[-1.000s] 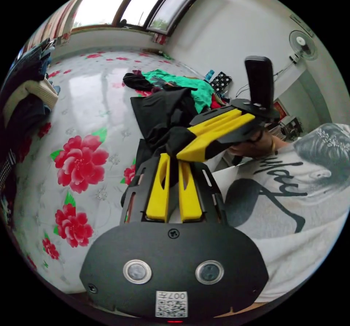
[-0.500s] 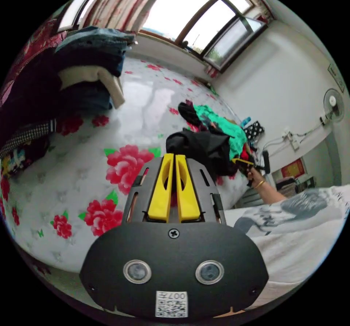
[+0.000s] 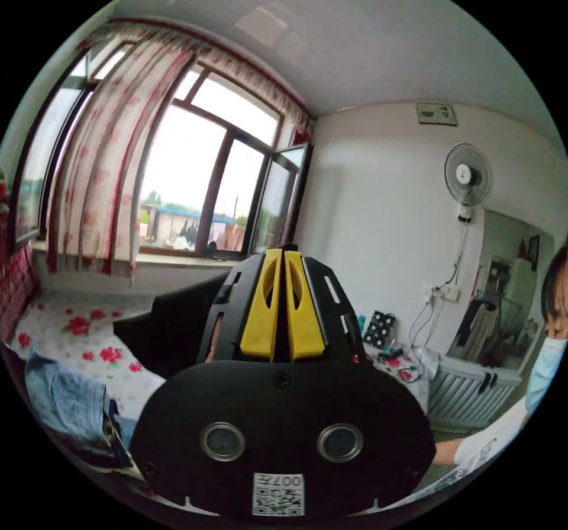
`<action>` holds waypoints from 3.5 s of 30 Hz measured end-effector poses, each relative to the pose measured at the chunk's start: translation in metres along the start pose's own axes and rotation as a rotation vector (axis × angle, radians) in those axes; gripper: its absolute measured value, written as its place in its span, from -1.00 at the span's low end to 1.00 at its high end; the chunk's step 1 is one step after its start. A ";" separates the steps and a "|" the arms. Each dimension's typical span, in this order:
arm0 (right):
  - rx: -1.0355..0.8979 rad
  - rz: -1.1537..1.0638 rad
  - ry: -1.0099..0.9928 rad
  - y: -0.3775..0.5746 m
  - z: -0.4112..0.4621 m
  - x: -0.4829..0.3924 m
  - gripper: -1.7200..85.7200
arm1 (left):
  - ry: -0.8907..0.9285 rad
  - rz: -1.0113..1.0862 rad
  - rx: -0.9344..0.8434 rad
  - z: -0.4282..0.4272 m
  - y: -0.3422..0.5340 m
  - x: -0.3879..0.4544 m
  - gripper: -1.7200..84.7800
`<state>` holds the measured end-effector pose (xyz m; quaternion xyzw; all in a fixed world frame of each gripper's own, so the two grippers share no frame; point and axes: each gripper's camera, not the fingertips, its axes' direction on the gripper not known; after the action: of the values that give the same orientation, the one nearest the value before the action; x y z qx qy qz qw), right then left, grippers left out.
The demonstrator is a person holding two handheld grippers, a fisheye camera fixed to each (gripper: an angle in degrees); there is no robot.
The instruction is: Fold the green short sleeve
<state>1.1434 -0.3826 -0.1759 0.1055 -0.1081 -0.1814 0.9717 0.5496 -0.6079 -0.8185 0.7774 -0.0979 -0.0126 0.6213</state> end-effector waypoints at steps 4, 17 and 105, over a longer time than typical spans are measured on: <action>0.080 0.074 -0.146 0.011 -0.033 0.038 -0.89 | -0.092 0.081 -0.358 0.074 0.053 0.020 -0.88; 0.666 0.121 -0.532 0.074 -0.264 0.107 -0.97 | -0.212 -0.160 -1.119 -0.040 0.402 0.033 -0.84; -0.358 -0.883 -0.499 0.235 0.417 -0.466 -0.92 | -0.725 -0.511 -0.843 -0.416 0.487 -0.227 -0.97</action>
<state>0.6933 -0.0628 0.1991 -0.0729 -0.2486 -0.6080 0.7505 0.3191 -0.2705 -0.2751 0.4100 -0.1002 -0.4624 0.7798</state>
